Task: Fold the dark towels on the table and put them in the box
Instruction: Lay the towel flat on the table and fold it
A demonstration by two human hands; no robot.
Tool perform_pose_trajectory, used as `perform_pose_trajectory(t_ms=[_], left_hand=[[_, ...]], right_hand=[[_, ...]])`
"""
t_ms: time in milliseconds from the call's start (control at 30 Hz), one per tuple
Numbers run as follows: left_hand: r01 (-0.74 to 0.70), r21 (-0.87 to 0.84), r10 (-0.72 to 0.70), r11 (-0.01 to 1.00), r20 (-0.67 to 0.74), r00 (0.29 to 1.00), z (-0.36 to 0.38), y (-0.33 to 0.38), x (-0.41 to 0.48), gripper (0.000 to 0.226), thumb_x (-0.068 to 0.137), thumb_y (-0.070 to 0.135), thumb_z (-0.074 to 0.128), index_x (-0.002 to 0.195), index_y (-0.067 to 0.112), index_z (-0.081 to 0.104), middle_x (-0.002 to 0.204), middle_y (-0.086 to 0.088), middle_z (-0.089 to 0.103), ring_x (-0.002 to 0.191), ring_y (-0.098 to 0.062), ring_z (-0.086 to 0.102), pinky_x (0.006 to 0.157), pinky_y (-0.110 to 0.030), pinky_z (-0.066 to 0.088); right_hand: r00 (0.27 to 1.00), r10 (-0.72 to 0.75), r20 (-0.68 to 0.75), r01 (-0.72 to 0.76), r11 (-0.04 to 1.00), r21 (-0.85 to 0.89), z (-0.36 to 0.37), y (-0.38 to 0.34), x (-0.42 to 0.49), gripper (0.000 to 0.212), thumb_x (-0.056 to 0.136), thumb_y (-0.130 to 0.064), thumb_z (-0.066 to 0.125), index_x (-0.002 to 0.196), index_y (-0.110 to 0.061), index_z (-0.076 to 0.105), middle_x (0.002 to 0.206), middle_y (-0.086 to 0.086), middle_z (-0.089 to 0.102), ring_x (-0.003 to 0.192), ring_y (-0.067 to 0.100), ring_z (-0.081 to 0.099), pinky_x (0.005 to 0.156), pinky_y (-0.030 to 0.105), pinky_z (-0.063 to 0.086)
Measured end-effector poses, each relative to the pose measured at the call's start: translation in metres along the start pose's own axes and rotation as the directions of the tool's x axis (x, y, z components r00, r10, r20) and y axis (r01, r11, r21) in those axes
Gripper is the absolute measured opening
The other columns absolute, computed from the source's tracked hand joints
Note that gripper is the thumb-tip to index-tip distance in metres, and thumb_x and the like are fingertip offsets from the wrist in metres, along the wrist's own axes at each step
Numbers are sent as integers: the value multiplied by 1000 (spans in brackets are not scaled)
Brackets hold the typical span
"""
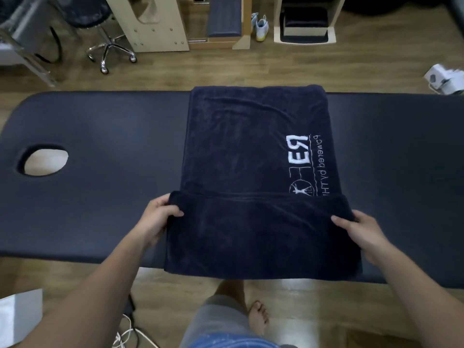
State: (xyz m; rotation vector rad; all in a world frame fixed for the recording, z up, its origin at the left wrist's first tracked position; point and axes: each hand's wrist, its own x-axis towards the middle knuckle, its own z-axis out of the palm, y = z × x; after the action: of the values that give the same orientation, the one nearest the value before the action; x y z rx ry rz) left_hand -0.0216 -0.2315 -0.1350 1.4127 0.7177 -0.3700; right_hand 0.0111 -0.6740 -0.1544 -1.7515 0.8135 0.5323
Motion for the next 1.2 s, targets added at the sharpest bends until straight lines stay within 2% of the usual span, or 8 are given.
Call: perform_pose_trajectory(t_ms=[100,200,367,467,600,733,1000,1200], left_hand=[[-18,-154,32,988,86,996,-1,17,5,38,40,-3,52,70,11,71,71,-9,70,64,-23,67,56,-24,55],[45,-172,-36,984,54,998,-6,7,28,40,59,-7,43,75,15,72,78,-8,72,68,-22,69,60,-26,56],[241,323,-203,915,-147,968,-18,-29,55,10,86,13,58,88,23,59,88,-6,64,70,-20,58,64,-33,43],[58,459,7,887,-139,990,-14,-15,60,40,90,14,63,121,39,56,111,6,64,99,-16,62,87,-39,52],[-235,726,140,647,191,972,-4,13,78,56,91,20,69,140,41,50,125,11,52,119,-6,47,105,-23,34],[-369,854,18,366,390,921,5,39,95,15,92,28,69,102,40,70,106,19,67,101,1,58,94,-19,39],[-320,923,106,215,304,947,-12,51,93,49,97,50,51,59,20,57,59,1,58,62,-16,58,63,-37,48],[-69,996,100,-59,74,992,3,31,99,62,99,64,22,91,22,66,101,3,56,100,-25,59,78,-39,47]], right_hand=[[999,46,4,-46,982,180,1,-12,3,23,84,6,58,90,-13,68,78,8,72,61,20,70,51,28,56],[996,88,-16,-82,972,222,-6,-8,10,21,84,1,60,91,-18,68,89,9,73,76,23,71,62,32,57],[996,94,-9,-95,993,-67,-15,10,14,41,81,-24,79,116,-27,59,105,0,71,102,28,66,83,45,45],[999,17,-27,-19,996,-92,-11,-3,18,61,81,-15,79,132,-33,50,97,0,68,87,22,66,82,40,49],[993,-115,28,118,979,-166,0,-27,35,68,81,-7,79,138,-31,52,119,-2,64,107,17,63,99,37,49],[988,-138,72,154,929,-337,6,-35,51,38,79,-11,80,109,-33,69,114,-2,67,101,19,65,96,40,53],[988,-57,144,78,986,-146,-5,-49,56,5,89,-17,70,91,-13,70,84,5,71,63,9,65,57,18,52],[989,-145,1,143,978,-154,5,-40,71,8,94,-17,65,87,-18,68,92,6,66,75,14,56,65,25,46]])
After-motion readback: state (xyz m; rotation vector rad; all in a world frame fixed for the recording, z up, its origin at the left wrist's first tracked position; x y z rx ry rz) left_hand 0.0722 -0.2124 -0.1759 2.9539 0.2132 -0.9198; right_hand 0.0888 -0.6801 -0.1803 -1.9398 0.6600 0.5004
